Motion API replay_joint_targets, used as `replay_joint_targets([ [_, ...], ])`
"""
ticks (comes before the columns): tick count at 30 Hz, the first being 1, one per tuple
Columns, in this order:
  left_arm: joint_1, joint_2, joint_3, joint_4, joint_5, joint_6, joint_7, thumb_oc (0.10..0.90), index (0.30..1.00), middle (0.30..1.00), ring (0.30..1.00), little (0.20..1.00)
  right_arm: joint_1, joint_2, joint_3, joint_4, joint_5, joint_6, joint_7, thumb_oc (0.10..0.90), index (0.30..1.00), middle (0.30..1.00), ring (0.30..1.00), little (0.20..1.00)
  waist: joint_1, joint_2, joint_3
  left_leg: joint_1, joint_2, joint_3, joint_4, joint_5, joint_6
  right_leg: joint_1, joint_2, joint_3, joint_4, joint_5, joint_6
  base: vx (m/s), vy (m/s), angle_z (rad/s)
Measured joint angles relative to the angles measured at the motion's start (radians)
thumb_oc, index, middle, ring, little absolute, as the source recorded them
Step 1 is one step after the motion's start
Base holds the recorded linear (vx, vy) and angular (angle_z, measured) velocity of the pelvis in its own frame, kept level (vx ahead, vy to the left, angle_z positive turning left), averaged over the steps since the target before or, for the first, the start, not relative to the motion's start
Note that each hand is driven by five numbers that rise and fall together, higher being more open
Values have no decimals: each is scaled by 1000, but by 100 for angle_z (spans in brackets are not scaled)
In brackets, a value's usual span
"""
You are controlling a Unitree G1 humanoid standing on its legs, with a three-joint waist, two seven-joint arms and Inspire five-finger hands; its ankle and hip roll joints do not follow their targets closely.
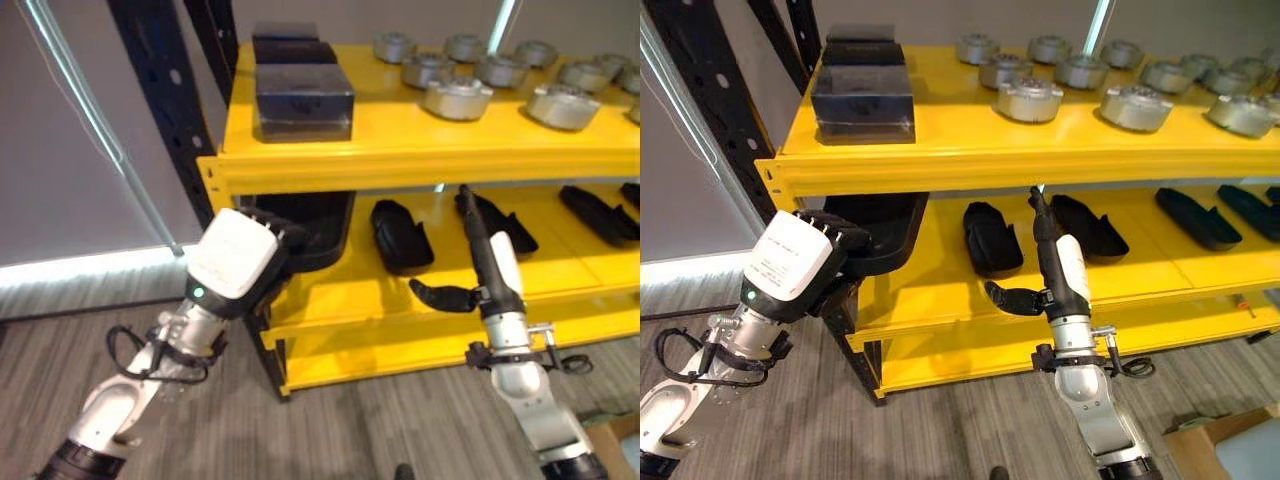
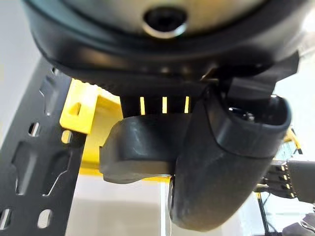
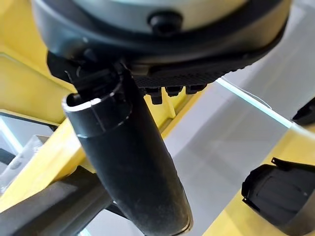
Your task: Move parts from the plastic box to the shelf.
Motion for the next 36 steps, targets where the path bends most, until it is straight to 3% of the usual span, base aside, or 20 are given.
replay_joint_targets([
  [3,6,0,-4,2,-3,14,0,400,300,300,300,300,6,1,7,1,0,0,0,900,1000,1000,1000,1000,-14,-5,-11,0,0,2,0,2,1,-6,0,3,0,3,-2,-9,-39,-3],
  [10,28,-52,-16,11,-3,37,-1,400,300,300,300,300,19,0,12,1,0,1,1,900,1000,1000,1000,1000,-28,13,-20,1,0,9,0,5,-2,-10,2,7,0,4,-1,-4,-33,-2],
  [18,28,-83,-99,73,-3,62,-21,400,300,300,300,300,19,-11,14,1,1,1,6,900,1000,1000,1000,1000,-47,20,-18,-36,3,33,0,14,0,-69,6,29,1,19,-5,-73,-66,-10],
  [26,17,-143,-126,82,-7,82,-22,400,300,300,300,300,11,-39,14,1,0,-1,5,900,1000,1000,1000,1000,-45,59,77,-104,47,38,5,33,-4,-163,48,38,41,8,-15,-70,-77,-7],
  [32,-27,-155,-118,86,-6,114,-20,400,300,300,300,300,-25,-61,14,0,0,-1,4,900,1000,1000,1000,1000,-41,57,155,-141,67,40,11,40,9,-220,66,42,80,-3,-30,-44,-80,-4],
  [36,-54,-155,-104,93,0,152,-14,400,300,300,300,300,-68,-65,14,-2,-1,-1,3,900,1000,1000,1000,1000,-39,58,165,-161,69,41,20,34,19,-249,66,47,105,-15,-31,-19,-40,-1],
])
